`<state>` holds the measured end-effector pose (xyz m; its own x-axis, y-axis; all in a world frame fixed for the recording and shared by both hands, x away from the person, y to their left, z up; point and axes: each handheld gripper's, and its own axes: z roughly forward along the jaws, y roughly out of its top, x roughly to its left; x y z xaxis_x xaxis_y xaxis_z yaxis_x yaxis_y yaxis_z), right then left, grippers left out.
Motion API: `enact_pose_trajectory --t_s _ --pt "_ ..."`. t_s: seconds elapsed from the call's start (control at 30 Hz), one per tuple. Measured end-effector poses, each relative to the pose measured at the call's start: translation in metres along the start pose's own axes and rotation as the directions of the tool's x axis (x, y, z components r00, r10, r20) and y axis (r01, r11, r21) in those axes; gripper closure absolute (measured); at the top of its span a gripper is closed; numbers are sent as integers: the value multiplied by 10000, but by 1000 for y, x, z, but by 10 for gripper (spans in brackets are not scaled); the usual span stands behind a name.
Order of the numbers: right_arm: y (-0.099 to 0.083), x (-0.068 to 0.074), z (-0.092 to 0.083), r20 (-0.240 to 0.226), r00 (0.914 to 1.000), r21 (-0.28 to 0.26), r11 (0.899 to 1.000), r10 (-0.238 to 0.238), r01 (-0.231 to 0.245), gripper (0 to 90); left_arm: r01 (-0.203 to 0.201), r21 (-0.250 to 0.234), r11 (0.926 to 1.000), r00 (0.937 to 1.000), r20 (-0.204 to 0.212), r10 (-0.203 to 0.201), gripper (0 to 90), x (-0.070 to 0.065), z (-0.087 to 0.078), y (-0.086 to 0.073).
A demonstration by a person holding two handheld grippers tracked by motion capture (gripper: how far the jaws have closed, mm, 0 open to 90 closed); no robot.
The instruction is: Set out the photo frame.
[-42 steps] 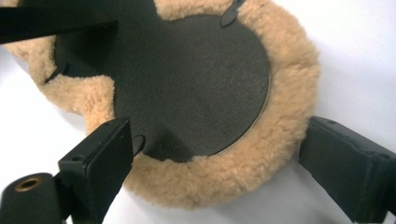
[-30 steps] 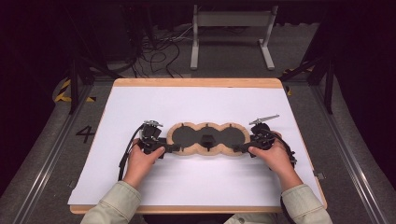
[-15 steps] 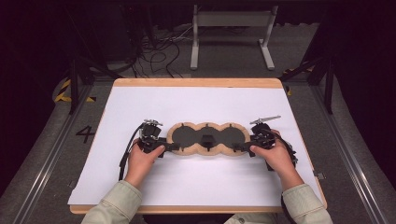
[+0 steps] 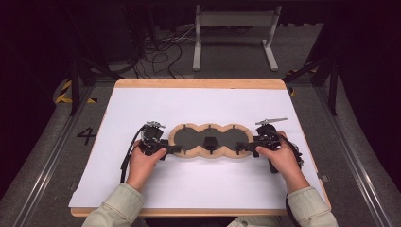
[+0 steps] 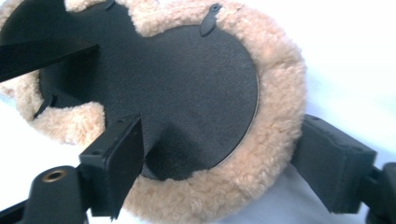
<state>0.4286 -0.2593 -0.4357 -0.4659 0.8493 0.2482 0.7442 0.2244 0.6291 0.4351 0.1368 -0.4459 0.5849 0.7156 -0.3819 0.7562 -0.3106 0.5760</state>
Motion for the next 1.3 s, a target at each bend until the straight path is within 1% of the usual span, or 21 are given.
enact_pose_trajectory --t_s 0.03,0.07,0.1,0.13,0.17,0.2,0.23,0.27,0.43,0.5,0.57,0.63,0.67,0.77,0.8,0.9,0.97,1.07,1.1,1.13,1.3 --pt "0 0 0 0 10000 0 10000 0 0 255 -101 -86 9999 9998 -169 99 329 0 -1 0" --pt "0 0 -1 21 10000 -68 10000 24 -24 274 33 -87 10000 10000 3 -33 360 -1 -3 0" --pt "1 0 -3 39 10000 -108 9999 23 -23 295 -49 -230 9997 9999 -155 45 360 -1 -4 0" --pt "1 -1 -6 98 9999 -131 9999 22 -21 334 -120 -406 9991 9998 -184 113 397 -1 -7 0" --pt "1 -1 -6 98 9999 -131 9999 22 -21 334 -120 -406 9991 9998 -184 113 407 -1 -7 0" --pt "2 -1 -8 130 9997 -312 9993 222 -218 389 -172 -496 9986 9995 -284 158 416 -2 -9 0" --pt "2 -1 -8 130 9997 -312 9993 222 -218 389 -147 -566 9983 9994 -331 128 416 -3 -10 0" --pt "2 0 -10 207 9994 -405 9988 275 -267 418 -330 -634 9974 9982 -526 297 425 -2 -11 0" --pt "4 3 -15 385 9990 -698 9973 237 -209 523 -339 -1034 9941 9963 -826 254 487 -3 -18 -1" --pt "5 4 -17 433 9989 -779 9969 163 -129 550 -345 -1148 9928 9960 -857 247 507 -4 -20 -1" --pt "5 5 -19 514 9986 -848 9964 113 -70 568 -413 -1165 9923 9955 -893 309 521 -4 -21 -1" --pt "5 6 -20 565 9984 -885 9961 57 -7 584 -357 -1183 9923 9957 -893 252 536 -5 -22 -1" --pt "5 7 -23 599 9982 -1036 9946 -44 106 622 -542 -1213 9911 9933 -1081 411 545 -6 -23 -1" --pt "5 8 -26 636 9979 -1121 9935 -146 217 648 -619 -1309 9895 9925 -1130 472 566 -7 -24 -2" --pt "5 9 -29 702 9971 -1136 9928 -293 372 659 -666 -1338 9888 9921 -1148 513 576 -8 -25 -2" --pt "5 9 -32 648 9971 -1142 9924 -387 459 684 -886 -1289 9877 9887 -1321 715 600 -10 -27 -3" --pt "5 9 -33 604 9973 -1150 9922 -423 491 699 -847 -1205 9891 9886 -1343 683 606 -10 -27 -4" --pt "4 9 -38 550 9967 -1096 9918 -603 661 732 -865 -1255 9883 9874 -1429 683 626 -11 -27 -4" --pt "4 9 -39 556 9964 -1071 9918 -640 697 775 -848 -1310 9878 9876 -1425 659 632 -11 -28 -4" --pt "4 10 -41 680 9948 -1028 9912 -763 831 777 -834 -1330 9876 9883 -1379 649 638 -11 -28 -4" --pt "4 11 -41 724 9943 -1026 9911 -779 852 778 -867 -1369 9868 9875 -1424 670 643 -11 -29 -4"
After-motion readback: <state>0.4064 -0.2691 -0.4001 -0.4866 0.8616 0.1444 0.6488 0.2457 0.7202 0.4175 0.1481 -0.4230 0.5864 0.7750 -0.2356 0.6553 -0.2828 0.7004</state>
